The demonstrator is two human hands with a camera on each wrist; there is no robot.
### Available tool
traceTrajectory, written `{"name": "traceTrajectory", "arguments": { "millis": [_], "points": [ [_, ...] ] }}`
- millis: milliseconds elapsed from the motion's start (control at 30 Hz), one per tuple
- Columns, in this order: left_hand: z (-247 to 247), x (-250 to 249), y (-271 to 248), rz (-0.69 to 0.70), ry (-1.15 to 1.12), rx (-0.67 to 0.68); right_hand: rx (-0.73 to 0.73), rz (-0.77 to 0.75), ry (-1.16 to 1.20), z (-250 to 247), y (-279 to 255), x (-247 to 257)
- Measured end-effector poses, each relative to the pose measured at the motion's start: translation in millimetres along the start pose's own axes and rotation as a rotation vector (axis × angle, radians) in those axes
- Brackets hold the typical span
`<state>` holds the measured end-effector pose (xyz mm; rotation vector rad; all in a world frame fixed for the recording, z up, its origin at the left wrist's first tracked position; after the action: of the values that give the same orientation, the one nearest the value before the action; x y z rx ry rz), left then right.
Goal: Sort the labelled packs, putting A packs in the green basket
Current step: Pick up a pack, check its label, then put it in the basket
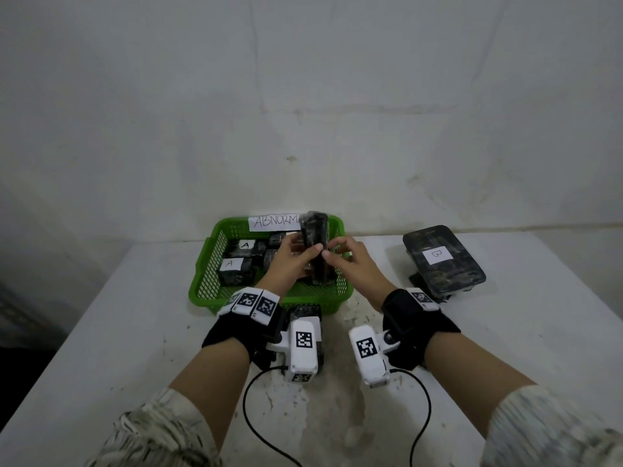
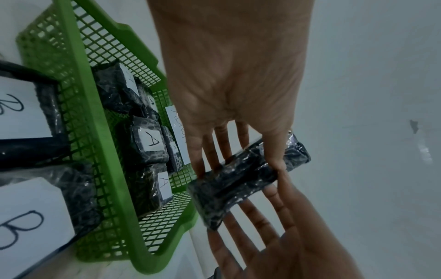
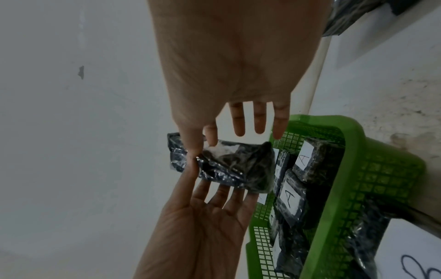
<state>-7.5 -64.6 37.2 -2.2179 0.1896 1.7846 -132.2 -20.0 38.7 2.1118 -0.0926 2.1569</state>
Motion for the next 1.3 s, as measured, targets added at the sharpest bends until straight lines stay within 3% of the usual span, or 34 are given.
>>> {"name": "traceTrajectory", "arguments": {
  "millis": [167,433,567,700,867,1067,1200,1300],
  "points": [
    [4.4,0.0,-2.5,0.02,0.126,0.026,-0.026,0.016,0.12,4.8,-0.3,5.4],
    [8.8,-9.1,-8.0,-0.045,0.089,0.075,-0.046,-0.117,-0.153,4.3,1.7,8.6],
    [4.9,-12.9,-6.0,-0.012,0.172,-0.022,-0.022,-0.076,-0.149,5.1,2.1,7.2],
    [-6.5,-10.2,-5.9,-0.013,0.115,-0.105,0.069,0.048,-0.176,11.3,0.7,-3.7],
    [3.2,-9.5,-12.3,0.034,0.172,0.003,-0.022,0.083,-0.051,5.0,-1.9,-9.7],
    [-3.3,-0.2,-7.8,0.056,0.223,-0.007,0.089,0.144,0.055,15.9,-7.4,-12.3],
    [1.2,0.4,-10.0,0.069,0.137,0.029,0.038,0.141,0.138,9.4,-6.4,-14.4],
    [-1.6,4.0,-10.2,0.086,0.132,-0.029,0.015,0.174,0.228,7.1,-5.3,-17.9]
  ]
}}
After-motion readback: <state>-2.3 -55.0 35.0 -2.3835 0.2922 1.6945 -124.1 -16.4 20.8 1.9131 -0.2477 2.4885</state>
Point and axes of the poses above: each hand's wrist, its own y-axis towards the middle knuckle, its own z-axis out of the palm, x = y × z, the point moved 8 cm from there along y, towards the middle knuckle, and after that the axes turned 15 degrees about y, right-handed, at the moved point
